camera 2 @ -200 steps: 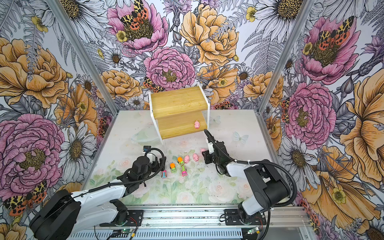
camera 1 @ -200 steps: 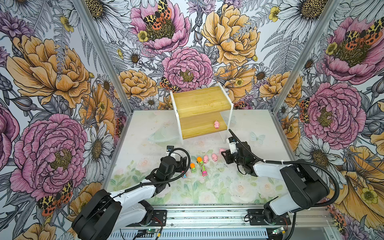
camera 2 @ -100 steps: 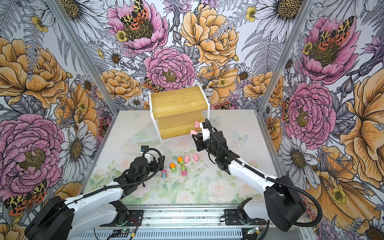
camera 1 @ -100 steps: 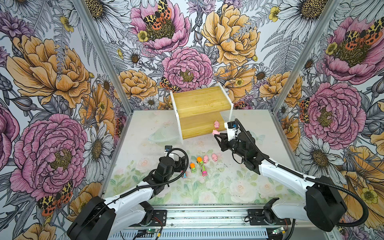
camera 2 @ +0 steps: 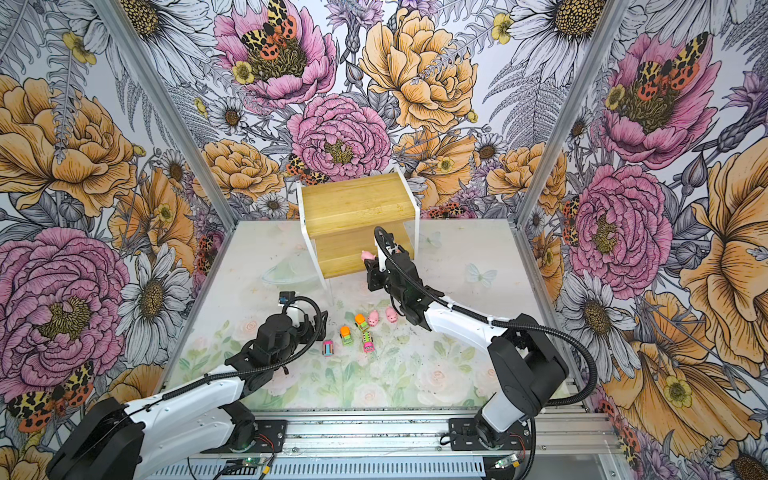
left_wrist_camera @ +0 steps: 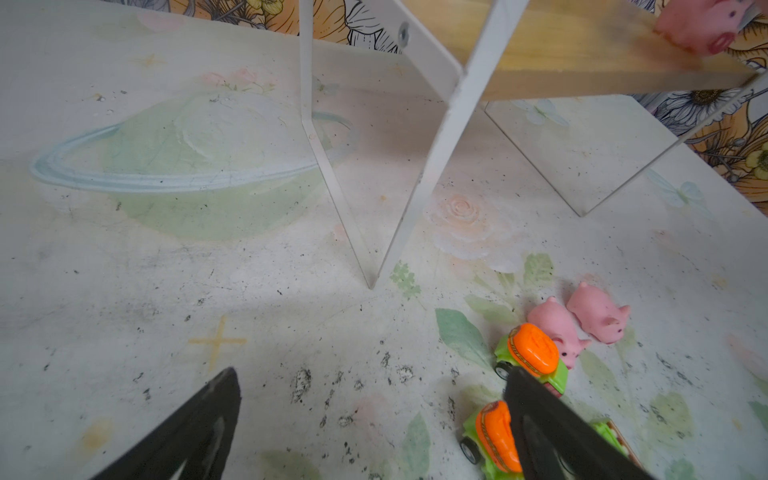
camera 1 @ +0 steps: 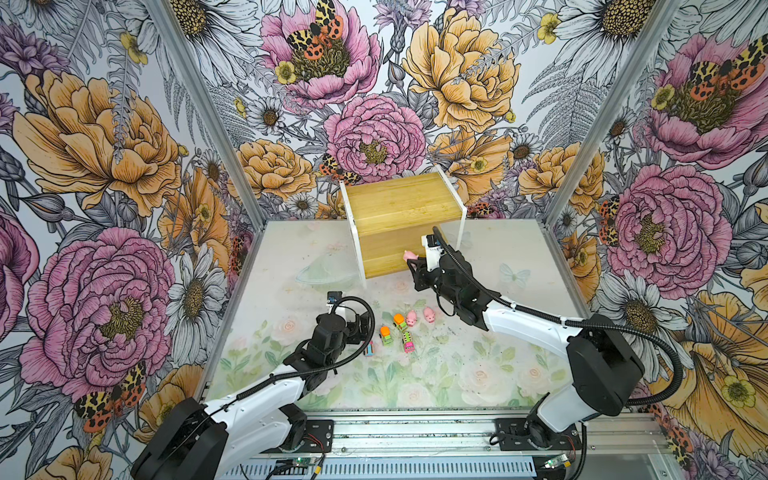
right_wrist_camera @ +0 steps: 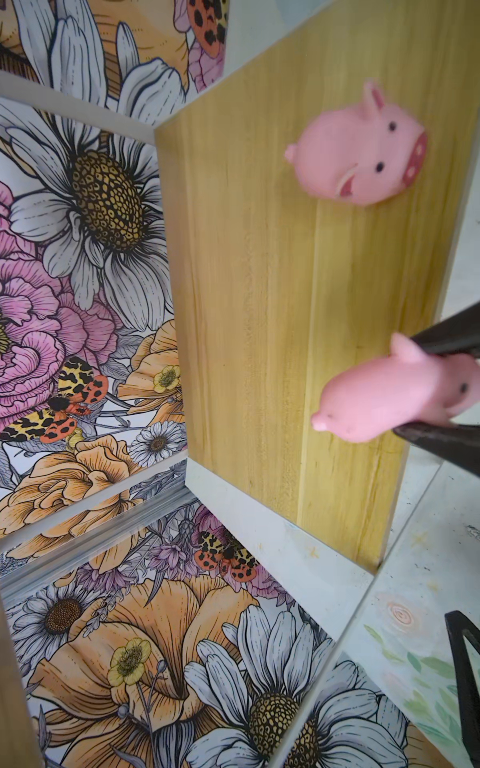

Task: Place and organize the plastic toys onto the shelf
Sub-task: 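Carry the second pig onto the lower shelf beside the first and release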

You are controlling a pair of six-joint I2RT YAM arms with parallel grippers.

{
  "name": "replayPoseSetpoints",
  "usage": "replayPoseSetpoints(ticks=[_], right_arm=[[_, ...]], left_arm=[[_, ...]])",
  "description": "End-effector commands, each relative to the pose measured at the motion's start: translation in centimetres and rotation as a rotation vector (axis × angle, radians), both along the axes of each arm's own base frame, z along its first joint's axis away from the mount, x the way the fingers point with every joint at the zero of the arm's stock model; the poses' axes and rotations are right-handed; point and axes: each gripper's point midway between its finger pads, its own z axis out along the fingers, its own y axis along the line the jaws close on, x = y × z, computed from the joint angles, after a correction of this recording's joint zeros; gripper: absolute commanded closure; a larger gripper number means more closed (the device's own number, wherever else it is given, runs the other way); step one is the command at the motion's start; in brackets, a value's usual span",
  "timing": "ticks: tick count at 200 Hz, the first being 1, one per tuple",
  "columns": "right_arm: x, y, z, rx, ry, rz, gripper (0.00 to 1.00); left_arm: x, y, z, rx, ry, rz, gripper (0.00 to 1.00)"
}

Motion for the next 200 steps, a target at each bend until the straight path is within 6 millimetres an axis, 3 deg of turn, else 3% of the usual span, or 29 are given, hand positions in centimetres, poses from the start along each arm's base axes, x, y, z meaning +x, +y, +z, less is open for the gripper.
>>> replayPoseSetpoints(ticks=[1,200], right_arm=[[1.4,-0.2,1.2,0.028,-0.024,-0.087,0.74],[3.7,-0.1,-2.9,-0.073,0.029,-0.192,0.72]], left_arm=[[-0.3,0.4,-0.4,0.000,0.005,0.002,0.01],[-0.2,0.7,-0.6,-0.011,0.011,0.017,0.01]])
